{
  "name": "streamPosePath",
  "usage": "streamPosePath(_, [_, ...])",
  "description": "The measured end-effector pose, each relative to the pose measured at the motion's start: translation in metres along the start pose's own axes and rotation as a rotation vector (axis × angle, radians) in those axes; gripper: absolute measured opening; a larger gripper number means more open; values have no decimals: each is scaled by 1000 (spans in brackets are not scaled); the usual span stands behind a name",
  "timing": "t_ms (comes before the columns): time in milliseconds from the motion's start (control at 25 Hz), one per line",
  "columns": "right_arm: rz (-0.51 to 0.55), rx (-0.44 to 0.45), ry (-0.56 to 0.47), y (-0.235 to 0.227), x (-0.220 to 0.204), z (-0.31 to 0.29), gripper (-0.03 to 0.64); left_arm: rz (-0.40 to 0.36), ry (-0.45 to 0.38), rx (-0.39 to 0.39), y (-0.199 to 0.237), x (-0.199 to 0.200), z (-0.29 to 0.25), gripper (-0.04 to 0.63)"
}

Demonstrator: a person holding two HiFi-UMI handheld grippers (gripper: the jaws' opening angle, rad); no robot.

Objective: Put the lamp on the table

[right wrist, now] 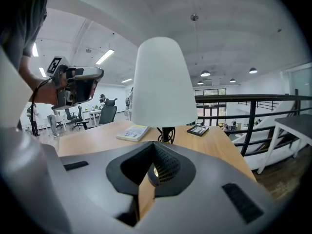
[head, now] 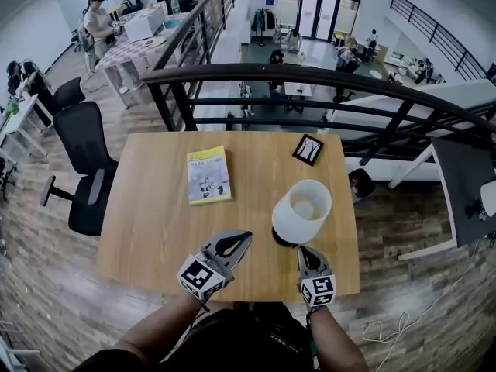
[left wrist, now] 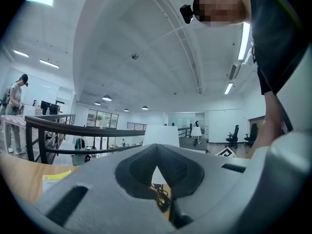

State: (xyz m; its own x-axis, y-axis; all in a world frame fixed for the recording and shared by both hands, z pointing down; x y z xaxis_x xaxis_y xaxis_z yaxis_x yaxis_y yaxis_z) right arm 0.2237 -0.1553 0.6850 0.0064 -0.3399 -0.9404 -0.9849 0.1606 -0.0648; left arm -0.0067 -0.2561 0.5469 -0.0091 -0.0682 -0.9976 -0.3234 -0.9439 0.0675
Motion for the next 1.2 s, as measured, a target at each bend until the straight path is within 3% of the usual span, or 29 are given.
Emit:
streamPosePath(440, [50, -62, -55, 38, 73, 32, 15, 27, -98, 1, -19, 21, 33, 8])
streamPosePath(840, [85, 37, -161, 81, 162, 70, 15, 33, -135, 1, -38, 44, 36, 8])
streamPosePath(1200, [102, 104, -143, 58, 161, 101, 15, 74, -111, 70, -77, 39, 12, 8])
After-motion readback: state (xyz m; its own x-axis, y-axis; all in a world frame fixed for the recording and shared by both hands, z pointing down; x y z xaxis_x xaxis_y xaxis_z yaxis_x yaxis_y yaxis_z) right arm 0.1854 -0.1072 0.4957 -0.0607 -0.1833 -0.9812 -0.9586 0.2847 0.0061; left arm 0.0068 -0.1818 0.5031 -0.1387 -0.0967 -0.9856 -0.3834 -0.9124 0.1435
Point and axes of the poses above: the fingertips, and each gripper's own axes: z backward along the fingers, y to its left, x out of its top, the point moved 7 cm from there along z, backward along the fingers
